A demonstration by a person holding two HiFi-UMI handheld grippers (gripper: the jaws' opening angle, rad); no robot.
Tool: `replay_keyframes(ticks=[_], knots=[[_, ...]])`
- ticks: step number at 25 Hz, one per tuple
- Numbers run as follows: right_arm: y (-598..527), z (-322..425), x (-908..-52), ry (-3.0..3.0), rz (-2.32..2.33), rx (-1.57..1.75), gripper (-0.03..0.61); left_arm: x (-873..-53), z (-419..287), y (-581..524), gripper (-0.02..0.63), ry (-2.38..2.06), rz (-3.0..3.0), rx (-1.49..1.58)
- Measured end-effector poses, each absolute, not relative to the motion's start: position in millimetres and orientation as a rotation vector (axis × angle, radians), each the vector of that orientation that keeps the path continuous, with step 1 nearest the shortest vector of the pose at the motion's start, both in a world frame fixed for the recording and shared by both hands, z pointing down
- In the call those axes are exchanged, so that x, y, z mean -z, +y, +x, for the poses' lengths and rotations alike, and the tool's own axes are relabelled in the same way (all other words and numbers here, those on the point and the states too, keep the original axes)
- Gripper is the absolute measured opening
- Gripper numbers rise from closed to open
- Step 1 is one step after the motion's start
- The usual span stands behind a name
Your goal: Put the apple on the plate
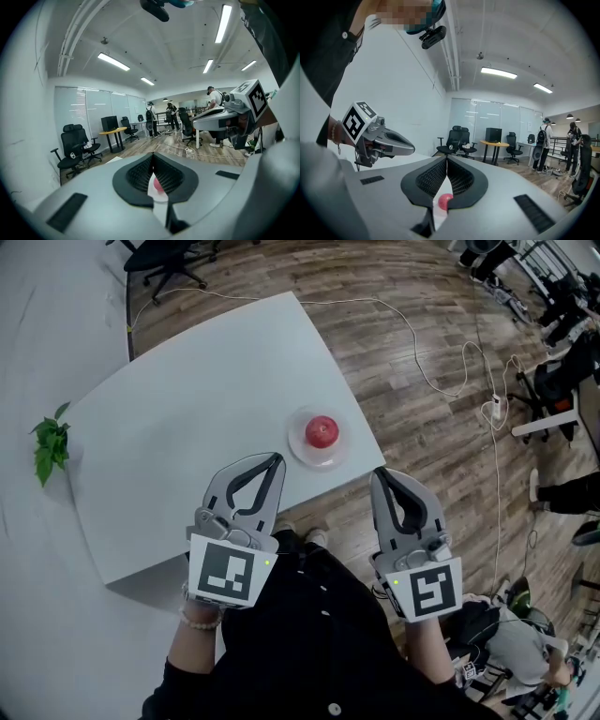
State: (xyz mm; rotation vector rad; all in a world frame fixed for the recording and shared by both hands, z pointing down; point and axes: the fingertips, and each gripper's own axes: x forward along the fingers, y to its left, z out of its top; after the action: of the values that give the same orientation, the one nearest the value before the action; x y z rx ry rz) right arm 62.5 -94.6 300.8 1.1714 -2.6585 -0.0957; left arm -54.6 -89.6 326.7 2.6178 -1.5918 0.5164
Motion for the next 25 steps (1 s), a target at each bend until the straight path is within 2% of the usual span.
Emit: replay_keyframes(ticks=[25], knots=[[-92.9, 61.4, -309.3, -2.627, 1.167, 0.097, 0.041, -333.7, -40.5, -91.9, 0.014, -1.502, 2.685, -0.531]])
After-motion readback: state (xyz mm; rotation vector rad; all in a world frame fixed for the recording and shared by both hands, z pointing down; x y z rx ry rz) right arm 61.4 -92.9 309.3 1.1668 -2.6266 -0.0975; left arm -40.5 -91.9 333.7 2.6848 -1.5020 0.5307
